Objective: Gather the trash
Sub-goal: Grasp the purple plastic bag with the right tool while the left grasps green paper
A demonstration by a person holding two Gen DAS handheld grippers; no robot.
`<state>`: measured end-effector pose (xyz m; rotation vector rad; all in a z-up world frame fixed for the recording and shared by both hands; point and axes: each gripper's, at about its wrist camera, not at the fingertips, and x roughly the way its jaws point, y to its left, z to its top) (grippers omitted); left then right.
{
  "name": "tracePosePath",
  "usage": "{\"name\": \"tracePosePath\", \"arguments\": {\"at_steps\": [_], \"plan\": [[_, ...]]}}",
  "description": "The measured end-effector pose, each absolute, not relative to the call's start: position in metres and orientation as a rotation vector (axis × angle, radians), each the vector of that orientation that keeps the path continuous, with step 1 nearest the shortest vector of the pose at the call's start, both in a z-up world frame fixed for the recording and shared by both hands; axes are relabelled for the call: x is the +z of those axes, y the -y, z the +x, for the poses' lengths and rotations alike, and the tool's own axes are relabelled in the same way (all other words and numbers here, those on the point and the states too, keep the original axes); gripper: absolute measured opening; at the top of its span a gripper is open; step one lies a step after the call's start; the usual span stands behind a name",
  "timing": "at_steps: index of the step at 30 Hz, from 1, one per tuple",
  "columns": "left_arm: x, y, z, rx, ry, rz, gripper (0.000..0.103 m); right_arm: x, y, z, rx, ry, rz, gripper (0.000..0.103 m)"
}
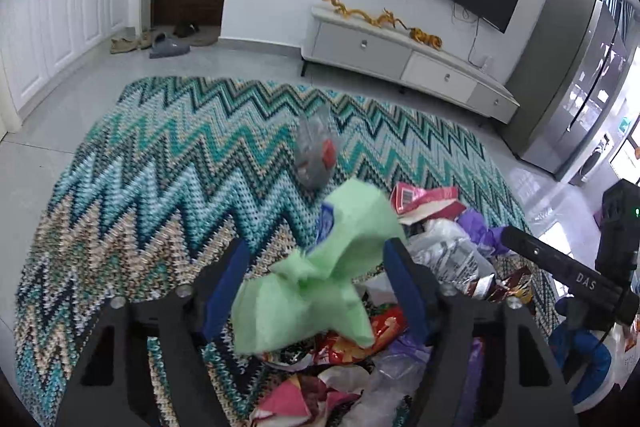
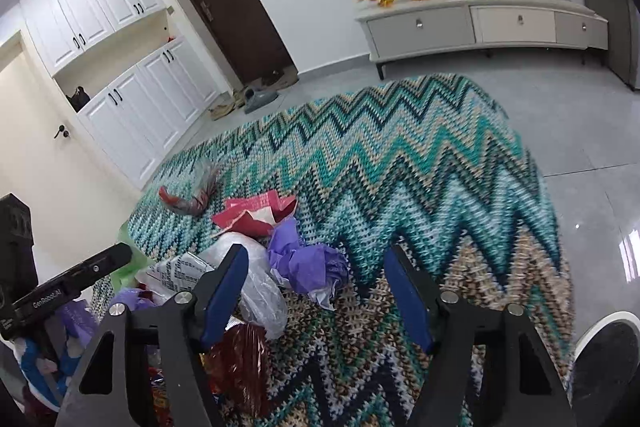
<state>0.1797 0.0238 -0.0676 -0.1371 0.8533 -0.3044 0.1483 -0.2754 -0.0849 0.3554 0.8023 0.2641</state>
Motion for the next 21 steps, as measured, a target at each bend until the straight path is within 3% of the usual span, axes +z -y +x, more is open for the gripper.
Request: {"name": "tracePosePath", "arguments": {"at_steps": [7, 13, 21], "plan": [[-0.08, -0.024, 0.186, -0.333, -0.865, -0.164, 0.046, -0.102, 0.265, 0.161, 0.311, -0.846, 0.351, 0.04], [-0.076, -0.031, 0.188, -0.341, -0.84, -0.188, 0.03, -0.102, 0.264, 0.159, 0.314, -0.825, 0.342, 0.036], [-0.061, -0.044, 0.185, -0.324, -0.817, -0.225, 0.029, -0.077, 0.275, 0.142, 0.291, -0.756, 0.354, 0.035]]}}
